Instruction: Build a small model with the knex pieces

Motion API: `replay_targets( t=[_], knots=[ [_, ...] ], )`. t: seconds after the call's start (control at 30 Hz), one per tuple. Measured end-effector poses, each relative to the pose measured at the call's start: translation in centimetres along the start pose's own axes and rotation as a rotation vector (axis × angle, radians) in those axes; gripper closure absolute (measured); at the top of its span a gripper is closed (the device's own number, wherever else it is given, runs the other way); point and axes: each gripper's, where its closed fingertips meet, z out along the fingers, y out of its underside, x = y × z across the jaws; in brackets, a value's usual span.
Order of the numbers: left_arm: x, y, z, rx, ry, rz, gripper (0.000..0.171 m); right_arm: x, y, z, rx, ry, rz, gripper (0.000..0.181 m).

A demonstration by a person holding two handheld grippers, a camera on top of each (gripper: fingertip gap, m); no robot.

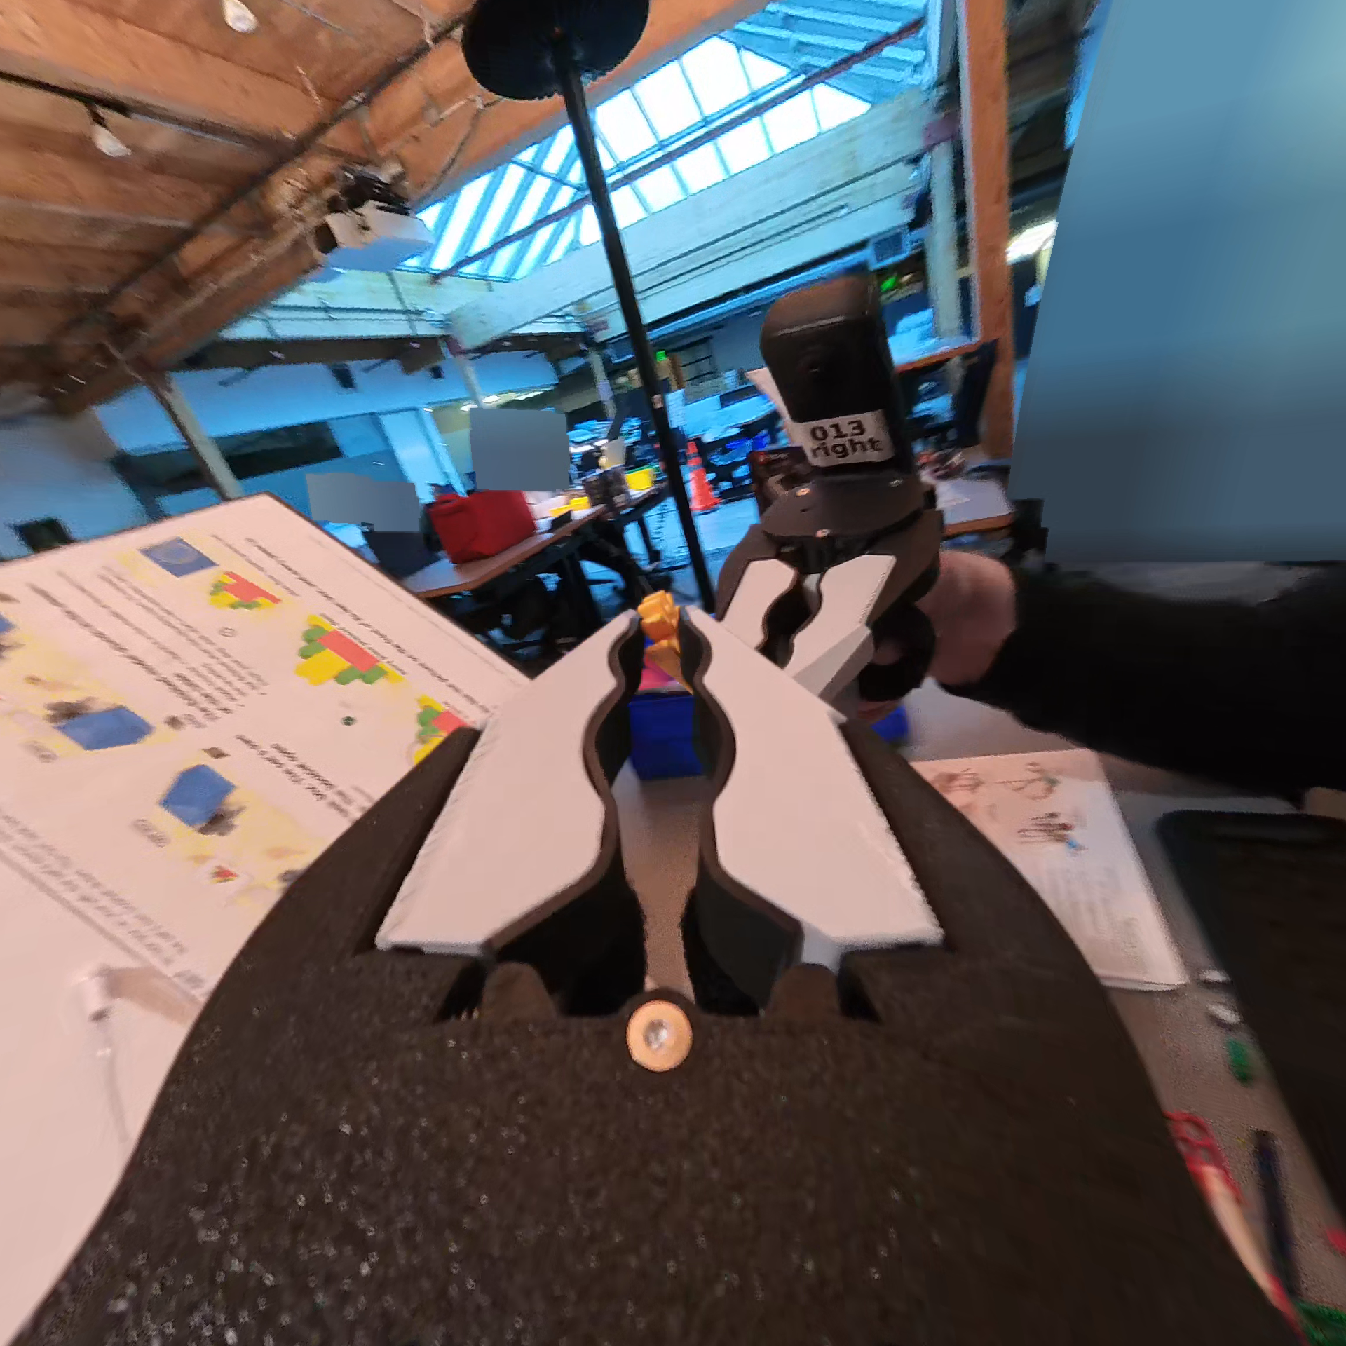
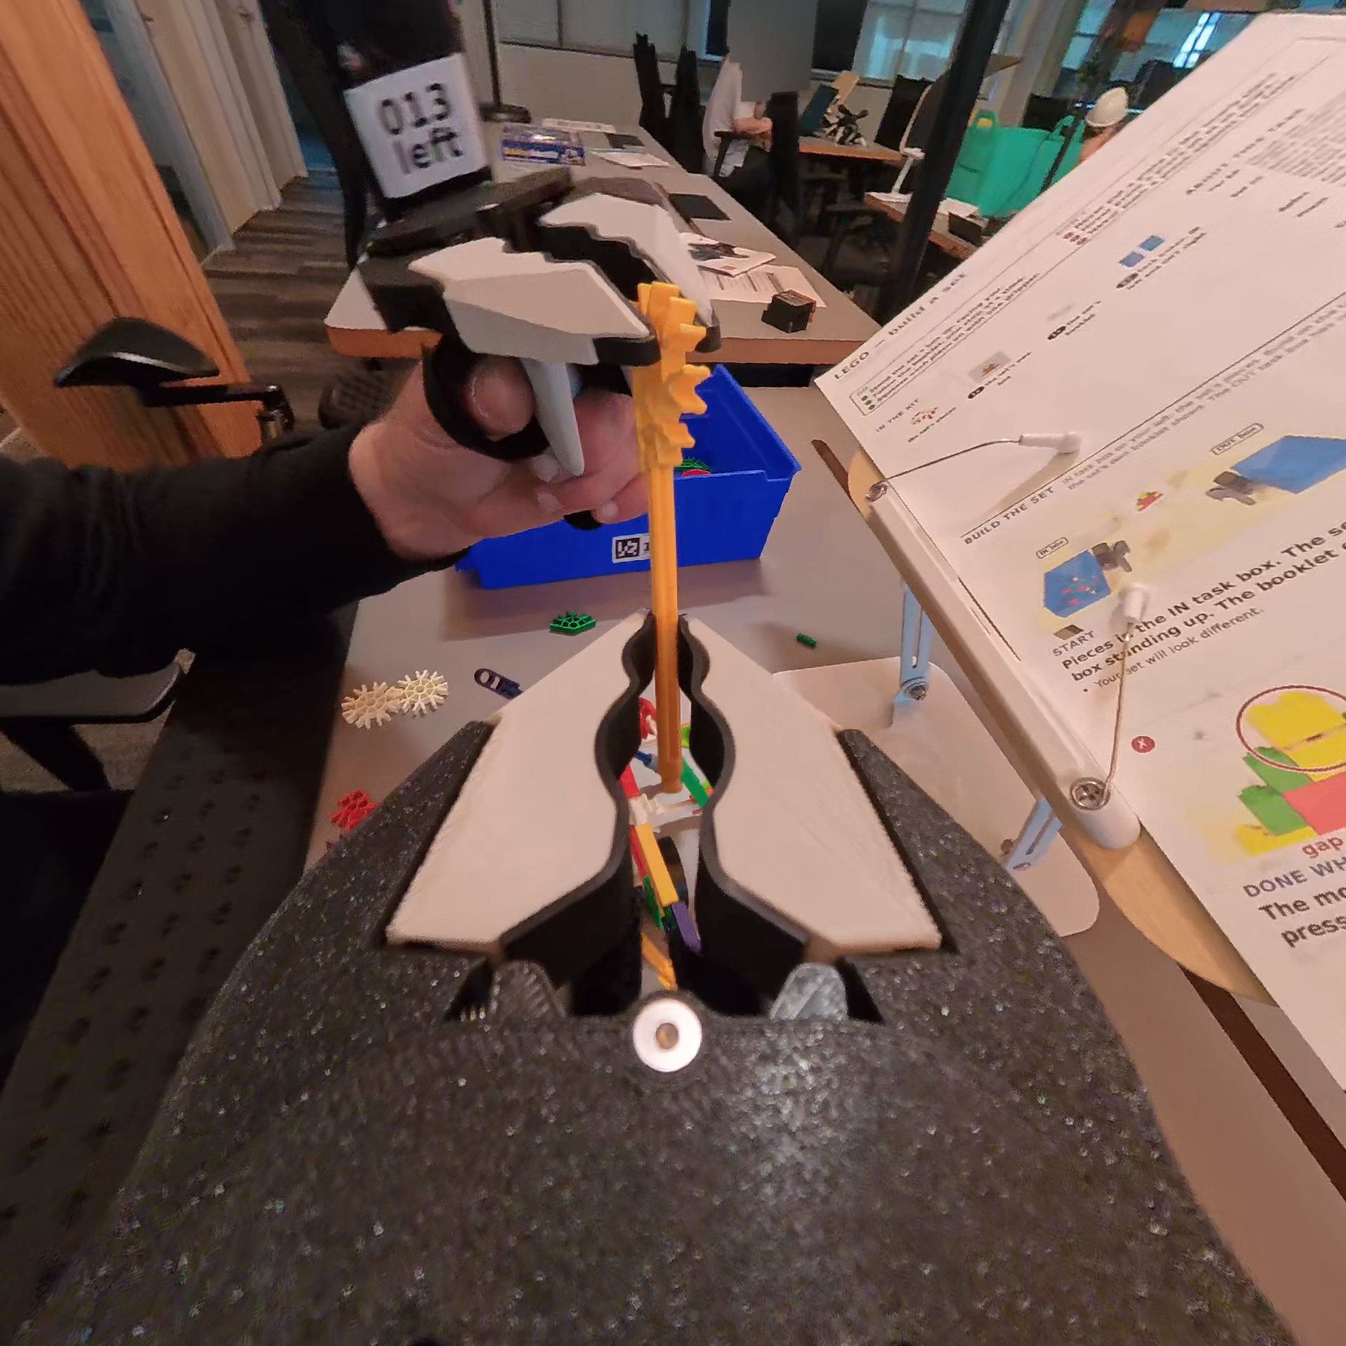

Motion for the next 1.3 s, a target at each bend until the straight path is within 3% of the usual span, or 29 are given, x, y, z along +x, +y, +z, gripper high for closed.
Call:
replay_targets(
  t=[0.17,0.43,0.7,1.0,1.07,1.2,1.3],
  knots=[
    [0.1,-0.1,0.2,-0.039,-0.079,0.147,0.164,0.3,0.2,0.6,0.007,0.010,0.049,0.178],
    [0.3,1.1,0.5,-0.099,-0.049,0.168,0.163,2.1,1.0,0.1,-0.026,0.079,0.018,0.174],
    [-0.4,2.7,0.7,-0.151,-0.034,0.126,0.163,4.9,1.0,-1.3,-0.128,0.375,-0.336,0.173],
    [0.6,3.3,0.2,-0.292,0.012,0.226,0.142,3.5,1.8,-0.7,-0.201,0.337,-0.435,0.177],
    [0.6,3.5,0.2,-0.310,0.015,0.229,0.150,3.3,2.1,-0.7,-0.223,0.328,-0.462,0.177],
    [0.6,4.9,0.3,-0.377,0.022,0.226,0.149,2.7,2.4,-0.8,-0.251,0.310,-0.509,0.177],
    [1.2,4.7,0.5,-0.348,0.058,0.194,0.157,2.6,2.5,-0.9,-0.269,0.309,-0.513,0.177]
  ],
)
